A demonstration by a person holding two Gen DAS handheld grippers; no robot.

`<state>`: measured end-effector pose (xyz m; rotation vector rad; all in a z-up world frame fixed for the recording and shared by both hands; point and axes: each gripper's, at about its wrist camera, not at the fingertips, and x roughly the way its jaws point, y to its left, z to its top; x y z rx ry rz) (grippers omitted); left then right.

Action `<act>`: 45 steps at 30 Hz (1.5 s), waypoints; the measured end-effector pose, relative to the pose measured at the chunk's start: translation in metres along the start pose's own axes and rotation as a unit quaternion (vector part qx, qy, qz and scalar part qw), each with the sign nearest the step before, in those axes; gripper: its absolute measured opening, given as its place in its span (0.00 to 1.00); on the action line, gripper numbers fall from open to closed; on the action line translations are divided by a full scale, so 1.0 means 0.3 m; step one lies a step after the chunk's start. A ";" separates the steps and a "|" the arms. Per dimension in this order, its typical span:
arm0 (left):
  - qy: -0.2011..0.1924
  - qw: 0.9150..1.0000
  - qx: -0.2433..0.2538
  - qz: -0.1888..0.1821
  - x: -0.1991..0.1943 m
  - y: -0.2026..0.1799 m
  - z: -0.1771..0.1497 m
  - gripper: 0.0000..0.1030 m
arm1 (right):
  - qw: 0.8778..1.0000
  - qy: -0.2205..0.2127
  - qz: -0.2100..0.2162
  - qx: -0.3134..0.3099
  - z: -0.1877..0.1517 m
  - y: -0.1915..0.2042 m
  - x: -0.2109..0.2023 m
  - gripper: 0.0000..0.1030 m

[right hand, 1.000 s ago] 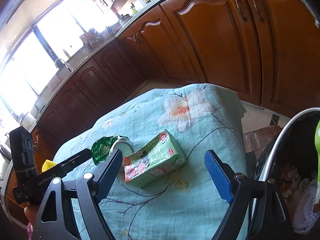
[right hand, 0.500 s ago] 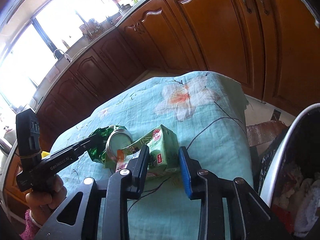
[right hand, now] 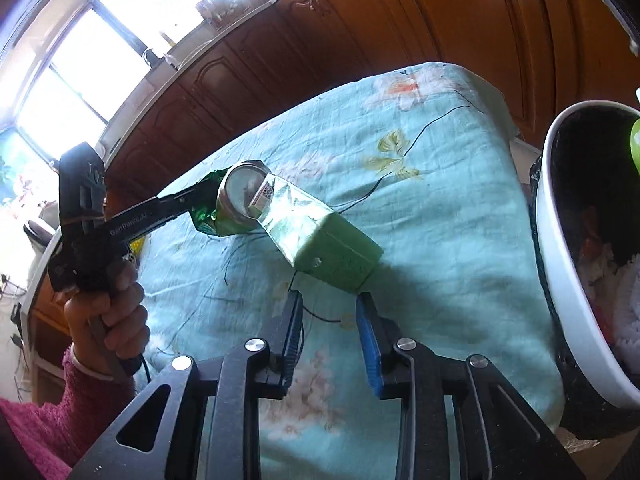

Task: Collect trash
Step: 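Carry the can with the left tool while the right tool carries the carton over the bin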

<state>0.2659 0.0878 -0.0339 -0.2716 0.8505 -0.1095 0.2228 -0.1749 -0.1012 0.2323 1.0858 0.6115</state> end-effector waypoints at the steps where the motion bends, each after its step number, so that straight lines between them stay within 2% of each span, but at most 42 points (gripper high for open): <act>1: 0.001 1.000 -0.005 0.001 -0.010 0.014 -0.014 0.13 | 1.000 -0.012 -0.012 -0.014 0.002 0.008 -0.010 0.56; 2: 0.002 1.000 -0.011 0.000 -0.017 0.026 -0.026 0.13 | 0.999 -0.022 -0.016 -0.023 0.008 0.011 -0.018 0.71; 3: 0.004 1.000 -0.017 0.000 -0.023 0.038 -0.036 0.13 | 0.999 -0.031 -0.020 -0.033 0.017 0.017 -0.023 0.74; 8: 0.008 1.000 -0.027 0.002 -0.049 0.052 -0.068 0.13 | 0.992 -0.048 -0.039 -0.107 0.093 0.064 0.002 0.76; 12: 0.006 1.000 -0.025 -0.001 -0.066 0.033 -0.075 0.13 | 0.989 -0.029 -0.041 -0.141 0.128 0.087 0.059 0.75; 13: 0.006 1.000 -0.023 -0.001 -0.069 0.024 -0.078 0.13 | 0.988 -0.024 -0.042 -0.144 0.123 0.094 0.071 0.73; 14: 0.005 1.000 -0.020 -0.001 -0.073 0.015 -0.081 0.13 | 0.988 -0.023 -0.047 -0.146 0.116 0.096 0.076 0.55; 15: 0.005 1.000 -0.018 -0.002 -0.073 0.007 -0.083 0.13 | 0.988 -0.022 -0.054 -0.144 0.110 0.096 0.078 0.45; 16: 0.004 1.000 -0.016 -0.003 -0.077 -0.001 -0.085 0.13 | 0.989 -0.021 -0.058 -0.137 0.103 0.092 0.076 0.31; 23: -0.002 1.000 0.012 -0.006 -0.098 -0.098 -0.103 0.13 | 0.993 -0.074 -0.065 -0.058 0.045 0.036 -0.063 0.31; 30: -0.009 0.998 0.054 -0.025 -0.133 -0.246 -0.118 0.13 | 0.988 -0.129 -0.086 -0.007 -0.027 -0.010 -0.224 0.31; 39: -0.015 0.995 0.087 -0.054 -0.157 -0.399 -0.125 0.13 | 0.978 -0.169 -0.116 0.040 -0.103 -0.097 -0.379 0.31; 45: -0.013 0.992 0.101 -0.069 -0.152 -0.469 -0.125 0.13 | 0.973 -0.179 -0.134 0.057 -0.131 -0.161 -0.447 0.31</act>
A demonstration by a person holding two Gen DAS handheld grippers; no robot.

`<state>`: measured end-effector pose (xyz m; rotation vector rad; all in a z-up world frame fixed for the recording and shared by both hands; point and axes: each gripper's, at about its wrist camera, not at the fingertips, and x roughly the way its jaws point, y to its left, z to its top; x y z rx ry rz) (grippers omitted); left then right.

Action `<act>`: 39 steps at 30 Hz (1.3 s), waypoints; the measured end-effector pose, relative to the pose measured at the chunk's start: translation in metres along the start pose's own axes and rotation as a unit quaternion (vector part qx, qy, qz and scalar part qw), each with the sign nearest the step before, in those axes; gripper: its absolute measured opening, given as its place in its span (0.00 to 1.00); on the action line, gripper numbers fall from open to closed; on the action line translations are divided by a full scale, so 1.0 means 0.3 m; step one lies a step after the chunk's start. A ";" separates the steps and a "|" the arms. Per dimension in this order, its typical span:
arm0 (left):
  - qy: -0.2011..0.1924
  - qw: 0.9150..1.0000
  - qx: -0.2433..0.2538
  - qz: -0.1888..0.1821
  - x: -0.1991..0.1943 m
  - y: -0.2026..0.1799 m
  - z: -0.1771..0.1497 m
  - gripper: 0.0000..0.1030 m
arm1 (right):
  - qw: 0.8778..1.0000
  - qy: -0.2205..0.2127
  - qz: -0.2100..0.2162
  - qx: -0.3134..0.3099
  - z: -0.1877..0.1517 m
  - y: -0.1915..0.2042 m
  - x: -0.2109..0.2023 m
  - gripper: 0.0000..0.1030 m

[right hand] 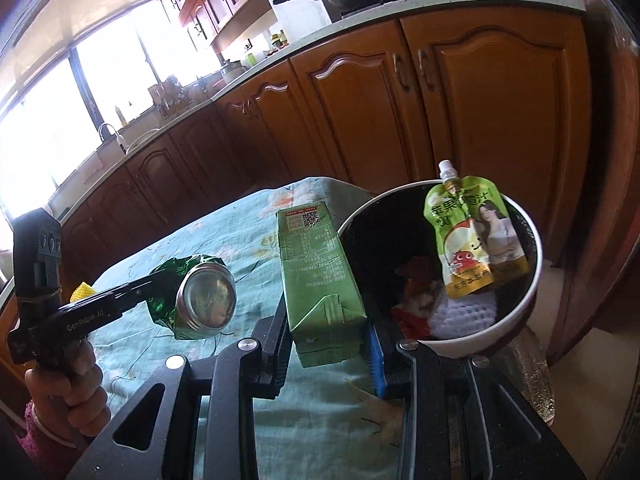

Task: Collect trash
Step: 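Carry the can with the left tool while the right tool carries the carton over the bin, then lower and open the left tool into the bin while the right tool releases the carton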

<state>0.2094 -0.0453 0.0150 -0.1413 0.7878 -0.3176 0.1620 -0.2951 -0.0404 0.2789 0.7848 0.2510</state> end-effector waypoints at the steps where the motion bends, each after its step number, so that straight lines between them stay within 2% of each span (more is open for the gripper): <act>1: 0.000 1.000 0.002 -0.002 0.003 -0.009 0.002 0.13 | 1.000 -0.002 -0.002 0.002 -0.002 -0.009 -0.008 0.31; 22: 0.015 0.999 0.043 -0.013 0.170 -0.193 0.094 0.13 | 0.999 -0.021 -0.044 0.017 0.047 -0.159 -0.065 0.31; 30: 0.025 0.997 0.066 -0.016 0.273 -0.279 0.148 0.13 | 0.998 -0.011 -0.062 0.014 0.083 -0.202 -0.033 0.31; 39: 0.041 0.996 0.077 -0.007 0.395 -0.346 0.186 0.13 | 0.998 0.013 -0.062 0.015 0.104 -0.256 0.036 0.31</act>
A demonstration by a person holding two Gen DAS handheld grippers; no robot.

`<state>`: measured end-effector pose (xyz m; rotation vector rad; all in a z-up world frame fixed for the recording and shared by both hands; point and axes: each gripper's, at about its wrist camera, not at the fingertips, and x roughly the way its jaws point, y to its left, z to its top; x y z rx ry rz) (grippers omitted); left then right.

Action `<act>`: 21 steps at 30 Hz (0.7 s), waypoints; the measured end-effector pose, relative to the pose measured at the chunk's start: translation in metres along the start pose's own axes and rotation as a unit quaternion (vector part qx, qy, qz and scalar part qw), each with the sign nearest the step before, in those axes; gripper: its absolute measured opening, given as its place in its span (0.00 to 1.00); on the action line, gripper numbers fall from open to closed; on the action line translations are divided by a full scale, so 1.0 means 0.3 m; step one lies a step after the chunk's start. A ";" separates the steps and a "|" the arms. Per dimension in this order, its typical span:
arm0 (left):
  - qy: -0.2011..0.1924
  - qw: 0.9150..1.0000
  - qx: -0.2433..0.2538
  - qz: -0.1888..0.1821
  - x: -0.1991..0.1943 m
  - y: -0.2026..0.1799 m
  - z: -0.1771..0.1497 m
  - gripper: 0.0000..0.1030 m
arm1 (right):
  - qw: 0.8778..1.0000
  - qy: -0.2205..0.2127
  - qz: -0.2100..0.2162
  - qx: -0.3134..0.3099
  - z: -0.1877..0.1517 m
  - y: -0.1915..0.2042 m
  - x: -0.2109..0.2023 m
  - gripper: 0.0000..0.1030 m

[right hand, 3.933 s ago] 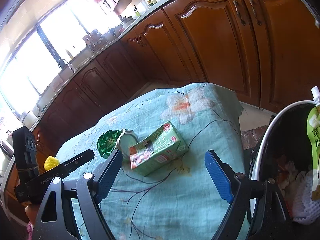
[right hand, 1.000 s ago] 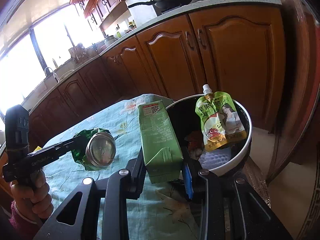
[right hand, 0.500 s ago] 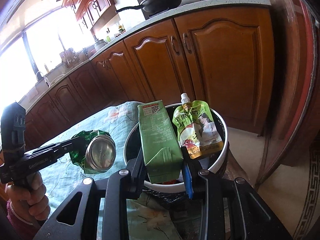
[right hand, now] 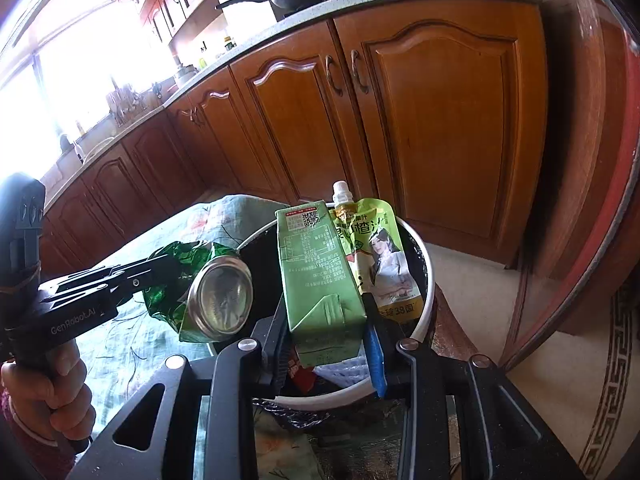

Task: Collect trash
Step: 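Lower and open the left tool into the bin while the right tool releases the carton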

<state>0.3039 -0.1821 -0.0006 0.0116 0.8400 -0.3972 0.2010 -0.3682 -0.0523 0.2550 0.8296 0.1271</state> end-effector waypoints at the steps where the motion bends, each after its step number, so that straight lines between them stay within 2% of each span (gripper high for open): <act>1: 0.001 1.000 0.001 0.001 0.011 -0.005 0.004 0.13 | 1.000 0.002 0.001 0.000 0.001 -0.003 0.007 0.31; 11: 0.013 1.000 0.006 0.006 0.088 -0.041 0.024 0.13 | 1.000 0.014 0.012 0.003 0.027 -0.028 0.049 0.31; 21: 0.020 1.000 0.003 0.003 0.103 -0.043 0.025 0.14 | 1.000 0.018 0.019 0.010 0.035 -0.039 0.064 0.31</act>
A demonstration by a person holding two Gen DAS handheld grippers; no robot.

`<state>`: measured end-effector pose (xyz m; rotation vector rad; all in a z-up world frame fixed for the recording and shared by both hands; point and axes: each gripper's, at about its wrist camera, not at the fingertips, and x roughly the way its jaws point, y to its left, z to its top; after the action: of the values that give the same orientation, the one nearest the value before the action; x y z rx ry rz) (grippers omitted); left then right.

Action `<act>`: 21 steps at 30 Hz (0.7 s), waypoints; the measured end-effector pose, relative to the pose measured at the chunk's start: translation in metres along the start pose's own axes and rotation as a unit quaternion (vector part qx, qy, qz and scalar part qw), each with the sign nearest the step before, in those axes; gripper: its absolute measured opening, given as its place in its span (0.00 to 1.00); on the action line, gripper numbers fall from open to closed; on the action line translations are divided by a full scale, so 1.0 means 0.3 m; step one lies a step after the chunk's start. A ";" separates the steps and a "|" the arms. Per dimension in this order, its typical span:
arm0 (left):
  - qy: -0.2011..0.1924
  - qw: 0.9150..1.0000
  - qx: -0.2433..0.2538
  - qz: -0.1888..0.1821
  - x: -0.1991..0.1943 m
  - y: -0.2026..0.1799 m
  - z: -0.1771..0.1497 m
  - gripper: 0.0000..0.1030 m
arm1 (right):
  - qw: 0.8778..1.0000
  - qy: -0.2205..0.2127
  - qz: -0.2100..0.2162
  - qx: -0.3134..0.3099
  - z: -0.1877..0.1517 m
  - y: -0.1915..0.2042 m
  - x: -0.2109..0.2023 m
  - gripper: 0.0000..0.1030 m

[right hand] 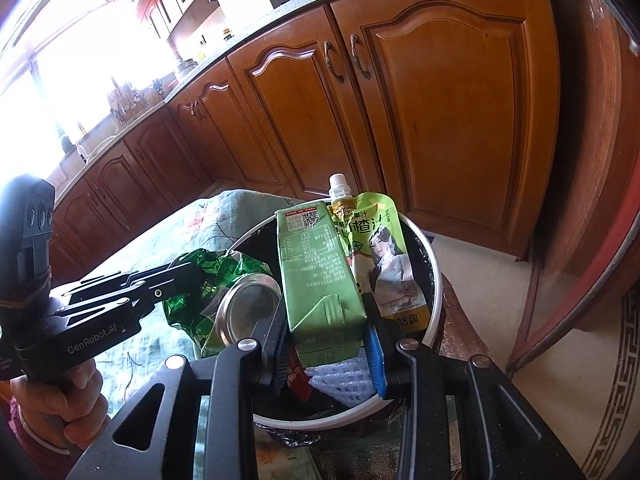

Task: Collect trash
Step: 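Lower and open the left tool into the bin while the right tool releases the carton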

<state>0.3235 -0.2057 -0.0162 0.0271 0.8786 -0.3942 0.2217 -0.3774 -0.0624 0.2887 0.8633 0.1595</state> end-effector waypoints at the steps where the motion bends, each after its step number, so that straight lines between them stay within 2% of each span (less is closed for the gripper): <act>1: 0.000 1.000 0.001 0.000 0.001 0.001 0.000 0.14 | 1.000 0.000 0.000 0.000 0.002 -0.002 0.002 0.31; 8: 0.001 1.000 0.003 0.001 0.005 -0.004 0.001 0.14 | 1.000 0.000 0.001 0.002 0.005 -0.004 0.001 0.31; 16: -0.001 1.000 0.000 0.001 -0.001 -0.001 0.000 0.19 | 1.000 0.003 0.003 0.000 0.011 -0.001 0.009 0.32; 17: -0.001 1.000 -0.001 0.001 -0.002 0.000 0.001 0.21 | 1.000 0.005 0.007 0.000 0.012 0.001 0.011 0.34; 18: 0.000 1.000 -0.003 0.000 -0.006 0.000 0.002 0.27 | 1.000 0.004 0.010 0.001 0.014 -0.001 0.011 0.34; 19: -0.003 1.000 -0.004 -0.001 -0.012 0.001 0.003 0.36 | 1.000 0.003 0.012 0.004 0.015 -0.003 0.010 0.40; 20: -0.008 1.000 -0.004 0.001 -0.022 0.001 0.003 0.39 | 1.000 0.000 0.013 0.008 0.015 -0.006 0.007 0.47; 21: -0.012 1.000 -0.004 0.004 -0.030 0.001 0.002 0.43 | 1.000 -0.003 0.014 0.012 0.015 -0.010 0.004 0.49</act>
<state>0.3188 -0.2027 -0.0089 0.0187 0.8557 -0.3840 0.2259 -0.3808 -0.0615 0.3229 0.8568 0.1750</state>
